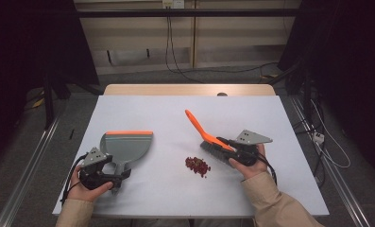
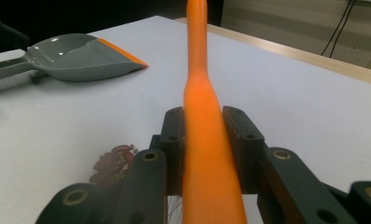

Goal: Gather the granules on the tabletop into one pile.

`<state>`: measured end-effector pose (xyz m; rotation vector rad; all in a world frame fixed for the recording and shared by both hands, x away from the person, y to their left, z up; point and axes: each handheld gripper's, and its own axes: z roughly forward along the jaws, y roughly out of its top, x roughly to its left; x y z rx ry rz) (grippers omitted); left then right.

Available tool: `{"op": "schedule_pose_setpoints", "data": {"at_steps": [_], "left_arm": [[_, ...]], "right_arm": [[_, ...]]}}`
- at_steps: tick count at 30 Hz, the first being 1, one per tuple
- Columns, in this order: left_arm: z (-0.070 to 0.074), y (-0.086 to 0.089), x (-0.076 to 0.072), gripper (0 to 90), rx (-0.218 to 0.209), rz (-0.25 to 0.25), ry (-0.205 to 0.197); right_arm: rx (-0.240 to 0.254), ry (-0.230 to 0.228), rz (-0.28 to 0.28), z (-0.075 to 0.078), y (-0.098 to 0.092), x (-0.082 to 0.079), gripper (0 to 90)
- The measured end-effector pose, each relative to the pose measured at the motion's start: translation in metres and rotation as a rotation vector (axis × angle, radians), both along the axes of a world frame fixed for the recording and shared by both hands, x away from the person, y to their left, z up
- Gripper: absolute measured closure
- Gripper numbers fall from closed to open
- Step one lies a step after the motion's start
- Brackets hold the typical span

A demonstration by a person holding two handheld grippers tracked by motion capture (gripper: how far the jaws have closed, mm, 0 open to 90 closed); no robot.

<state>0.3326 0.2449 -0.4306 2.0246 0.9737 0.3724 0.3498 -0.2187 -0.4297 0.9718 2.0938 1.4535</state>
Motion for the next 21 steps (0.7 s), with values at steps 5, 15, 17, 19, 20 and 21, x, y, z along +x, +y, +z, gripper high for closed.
{"op": "schedule_pose_setpoints", "data": {"at_steps": [5,15,17,19,20,21], "left_arm": [[-0.001,0.005,0.000,8.8,0.033,0.033,0.005],[-0.004,0.013,-0.001,10.3,0.055,0.077,0.045],[-0.004,0.013,-0.001,10.3,0.052,0.086,0.050],[-0.004,0.013,-0.001,10.6,0.052,0.093,0.052],[-0.004,0.014,0.000,10.9,0.049,0.095,0.054],[-0.004,0.014,0.000,11.7,0.045,0.103,0.059]], "right_arm": [[0.000,-0.001,-0.012,0.000,-0.002,0.001,71.3],[0.001,-0.005,-0.034,0.000,-0.006,0.002,71.3],[0.002,-0.008,-0.032,0.000,-0.007,0.002,71.3],[0.004,-0.008,-0.032,0.000,-0.007,0.001,71.3],[0.002,-0.010,-0.034,0.000,-0.007,0.001,71.3],[0.003,-0.010,-0.033,0.000,-0.007,0.001,71.3]]}}
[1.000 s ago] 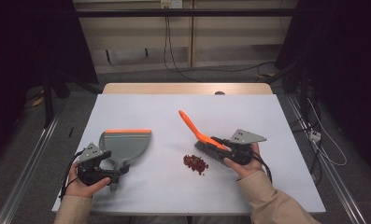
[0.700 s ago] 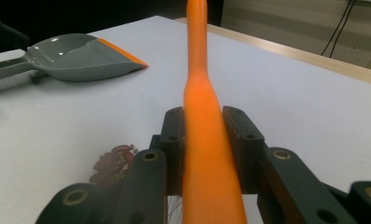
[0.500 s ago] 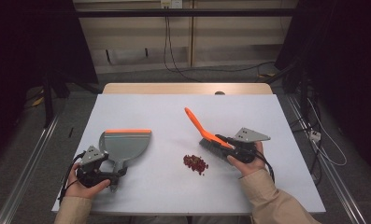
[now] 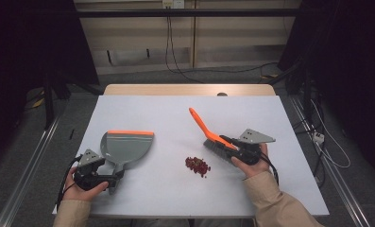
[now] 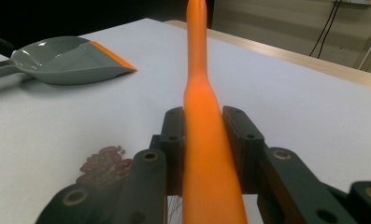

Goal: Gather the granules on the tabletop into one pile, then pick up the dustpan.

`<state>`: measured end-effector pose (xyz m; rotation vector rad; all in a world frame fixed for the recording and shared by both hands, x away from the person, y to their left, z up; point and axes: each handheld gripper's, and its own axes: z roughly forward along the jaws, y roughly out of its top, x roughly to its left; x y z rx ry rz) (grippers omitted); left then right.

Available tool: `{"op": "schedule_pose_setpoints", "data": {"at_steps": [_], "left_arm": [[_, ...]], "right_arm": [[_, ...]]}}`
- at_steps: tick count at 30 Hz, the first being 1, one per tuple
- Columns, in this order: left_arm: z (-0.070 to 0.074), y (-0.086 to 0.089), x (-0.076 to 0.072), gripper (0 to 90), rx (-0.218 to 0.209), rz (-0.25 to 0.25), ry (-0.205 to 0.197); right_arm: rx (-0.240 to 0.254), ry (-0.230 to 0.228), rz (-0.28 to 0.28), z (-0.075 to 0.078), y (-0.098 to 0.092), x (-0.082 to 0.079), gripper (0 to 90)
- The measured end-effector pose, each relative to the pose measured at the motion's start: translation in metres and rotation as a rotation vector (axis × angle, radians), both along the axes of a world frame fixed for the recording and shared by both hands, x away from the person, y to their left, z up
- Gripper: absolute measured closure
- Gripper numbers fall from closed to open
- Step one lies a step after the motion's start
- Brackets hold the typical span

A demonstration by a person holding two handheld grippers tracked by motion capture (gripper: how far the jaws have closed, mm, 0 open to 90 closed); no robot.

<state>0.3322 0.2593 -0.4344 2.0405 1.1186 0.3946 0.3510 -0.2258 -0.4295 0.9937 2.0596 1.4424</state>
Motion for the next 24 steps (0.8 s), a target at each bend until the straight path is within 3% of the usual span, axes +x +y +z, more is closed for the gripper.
{"op": "schedule_pose_setpoints", "data": {"at_steps": [5,11,15,19,23,24], "left_arm": [[0.002,0.001,-0.001,17.4,0.001,0.014,0.013],[0.004,-0.002,0.002,34.1,-0.020,0.025,0.037],[0.005,-0.004,0.006,38.4,-0.006,0.037,0.034],[0.004,-0.002,0.011,42.6,-0.005,0.066,0.059],[-0.002,-0.003,0.017,55.2,0.022,0.044,0.084],[-0.003,-0.004,0.018,57.6,0.012,0.034,0.094]], "right_arm": [[-0.001,-0.001,-0.012,0.001,-0.002,-0.002,71.3],[-0.005,-0.004,-0.029,0.002,-0.007,-0.004,71.2],[-0.016,0.002,-0.047,0.000,-0.011,-0.003,71.3],[-0.034,0.010,-0.058,-0.003,-0.014,-0.003,71.2],[-0.046,0.013,-0.064,-0.005,-0.017,-0.004,71.2],[-0.047,0.015,-0.068,-0.005,-0.017,-0.004,71.2]]}}
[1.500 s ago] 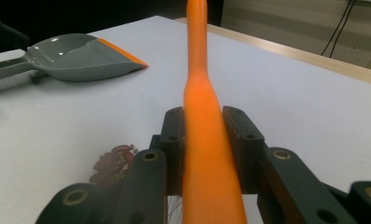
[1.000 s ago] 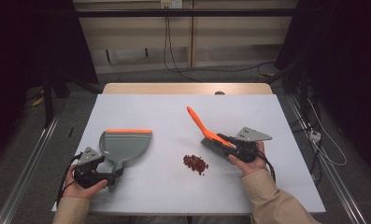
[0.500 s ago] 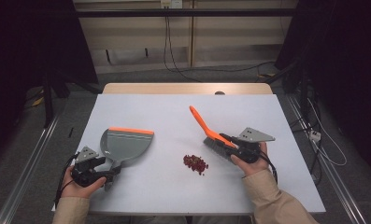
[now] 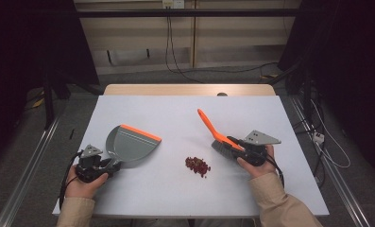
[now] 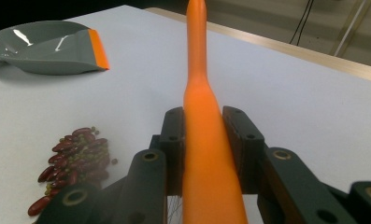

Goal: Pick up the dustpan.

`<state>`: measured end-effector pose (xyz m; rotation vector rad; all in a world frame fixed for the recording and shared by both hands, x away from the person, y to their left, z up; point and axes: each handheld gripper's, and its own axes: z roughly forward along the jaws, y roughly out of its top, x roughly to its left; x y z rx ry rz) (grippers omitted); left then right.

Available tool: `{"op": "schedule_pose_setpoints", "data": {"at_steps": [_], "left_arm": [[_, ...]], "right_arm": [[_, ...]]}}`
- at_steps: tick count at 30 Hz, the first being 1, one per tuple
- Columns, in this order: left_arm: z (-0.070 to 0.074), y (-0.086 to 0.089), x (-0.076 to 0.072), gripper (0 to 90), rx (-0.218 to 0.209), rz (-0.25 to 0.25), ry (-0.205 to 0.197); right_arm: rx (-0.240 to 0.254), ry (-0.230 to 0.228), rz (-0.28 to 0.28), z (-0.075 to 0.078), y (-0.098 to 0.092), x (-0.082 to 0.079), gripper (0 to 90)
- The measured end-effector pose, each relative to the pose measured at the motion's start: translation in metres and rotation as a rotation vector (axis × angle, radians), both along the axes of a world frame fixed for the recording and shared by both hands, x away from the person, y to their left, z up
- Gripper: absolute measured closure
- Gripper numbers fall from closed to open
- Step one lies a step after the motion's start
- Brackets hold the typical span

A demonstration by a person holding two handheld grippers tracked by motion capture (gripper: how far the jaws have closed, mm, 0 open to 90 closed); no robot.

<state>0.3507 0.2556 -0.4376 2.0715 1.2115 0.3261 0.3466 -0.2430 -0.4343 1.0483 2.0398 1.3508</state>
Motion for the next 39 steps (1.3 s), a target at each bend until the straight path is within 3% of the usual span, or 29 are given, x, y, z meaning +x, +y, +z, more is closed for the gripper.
{"op": "schedule_pose_setpoints", "data": {"at_steps": [1,4,8,11,14,19,24,32,35,39], "left_arm": [[-0.001,-0.001,0.001,61.1,0.002,-0.007,0.009],[0.001,-0.001,0.003,62.2,0.010,-0.002,0.010],[0.003,-0.001,0.004,62.6,0.046,-0.032,0.005],[0.003,-0.001,0.003,62.8,0.015,-0.025,0.004],[0.006,0.002,0.002,63.1,-0.013,-0.062,0.002],[0.011,-0.003,-0.002,63.2,0.000,-0.115,-0.007],[0.018,-0.006,-0.007,63.2,-0.027,-0.164,-0.015],[0.026,-0.016,-0.016,63.2,-0.044,-0.293,-0.011],[0.028,-0.021,-0.019,63.2,-0.032,-0.349,-0.008],[0.027,-0.027,-0.023,63.1,-0.035,-0.392,-0.002]], "right_arm": [[0.002,0.002,-0.001,0.000,-0.001,0.000,71.2],[0.002,0.005,-0.003,0.000,-0.002,0.000,71.2],[-0.008,0.009,-0.009,0.000,-0.003,-0.002,71.1],[-0.013,0.014,-0.006,-0.001,-0.003,-0.003,71.0],[-0.022,0.018,-0.006,-0.001,-0.004,-0.003,70.9],[-0.018,0.023,-0.010,-0.002,-0.005,-0.003,70.9],[-0.020,0.025,-0.010,-0.002,-0.004,-0.003,70.8],[-0.028,0.032,-0.016,-0.003,-0.005,-0.002,70.7],[-0.034,0.035,-0.017,-0.003,-0.005,-0.002,70.6],[-0.053,0.039,-0.012,-0.001,-0.004,-0.001,70.0]]}}
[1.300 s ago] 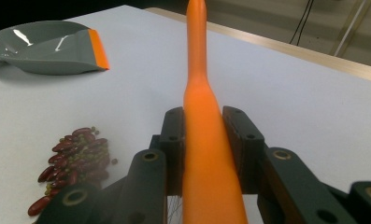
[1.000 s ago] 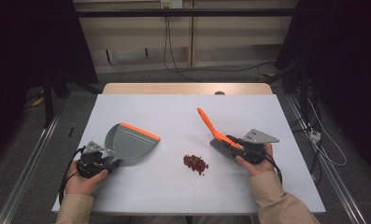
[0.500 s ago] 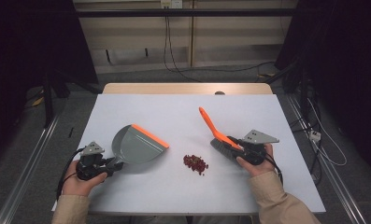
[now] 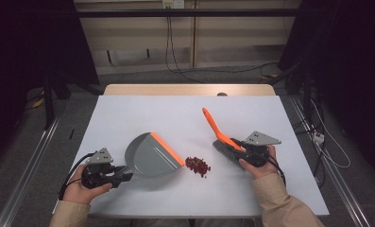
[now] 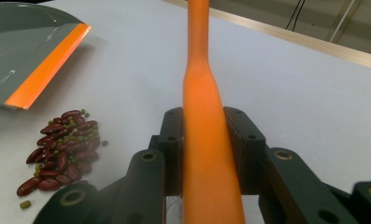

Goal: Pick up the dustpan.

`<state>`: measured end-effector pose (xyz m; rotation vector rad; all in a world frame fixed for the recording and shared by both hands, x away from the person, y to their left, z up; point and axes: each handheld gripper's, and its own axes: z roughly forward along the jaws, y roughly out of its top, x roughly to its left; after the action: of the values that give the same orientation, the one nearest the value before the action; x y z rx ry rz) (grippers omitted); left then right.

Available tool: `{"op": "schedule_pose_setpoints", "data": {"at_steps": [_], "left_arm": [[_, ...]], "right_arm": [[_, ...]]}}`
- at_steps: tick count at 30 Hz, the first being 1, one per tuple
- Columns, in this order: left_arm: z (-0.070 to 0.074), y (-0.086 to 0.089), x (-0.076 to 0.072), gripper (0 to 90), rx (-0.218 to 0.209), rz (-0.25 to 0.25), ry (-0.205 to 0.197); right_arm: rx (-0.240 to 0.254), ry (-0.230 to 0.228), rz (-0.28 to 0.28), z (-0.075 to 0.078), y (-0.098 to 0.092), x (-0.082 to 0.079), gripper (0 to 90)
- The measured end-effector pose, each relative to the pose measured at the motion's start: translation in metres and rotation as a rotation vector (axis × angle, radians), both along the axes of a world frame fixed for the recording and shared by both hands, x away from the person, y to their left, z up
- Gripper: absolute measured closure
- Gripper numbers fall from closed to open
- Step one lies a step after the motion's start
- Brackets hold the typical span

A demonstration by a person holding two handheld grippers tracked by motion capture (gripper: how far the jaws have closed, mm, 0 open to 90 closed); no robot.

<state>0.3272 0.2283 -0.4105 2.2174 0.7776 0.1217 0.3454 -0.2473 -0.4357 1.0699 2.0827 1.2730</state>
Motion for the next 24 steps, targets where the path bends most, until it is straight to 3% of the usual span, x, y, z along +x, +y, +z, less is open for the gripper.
{"op": "schedule_pose_setpoints", "data": {"at_steps": [2,18,24], "left_arm": [[-0.001,-0.003,-0.002,63.1,0.005,-0.029,0.005],[-0.005,-0.011,-0.014,63.0,0.017,-0.137,0.030],[-0.010,-0.018,-0.012,62.9,0.012,-0.164,0.044]], "right_arm": [[-0.029,0.005,-0.001,0.003,0.000,0.001,68.2],[-0.061,0.087,0.013,0.013,0.007,0.008,68.0],[-0.066,0.087,0.005,0.017,0.008,0.008,69.1]]}}
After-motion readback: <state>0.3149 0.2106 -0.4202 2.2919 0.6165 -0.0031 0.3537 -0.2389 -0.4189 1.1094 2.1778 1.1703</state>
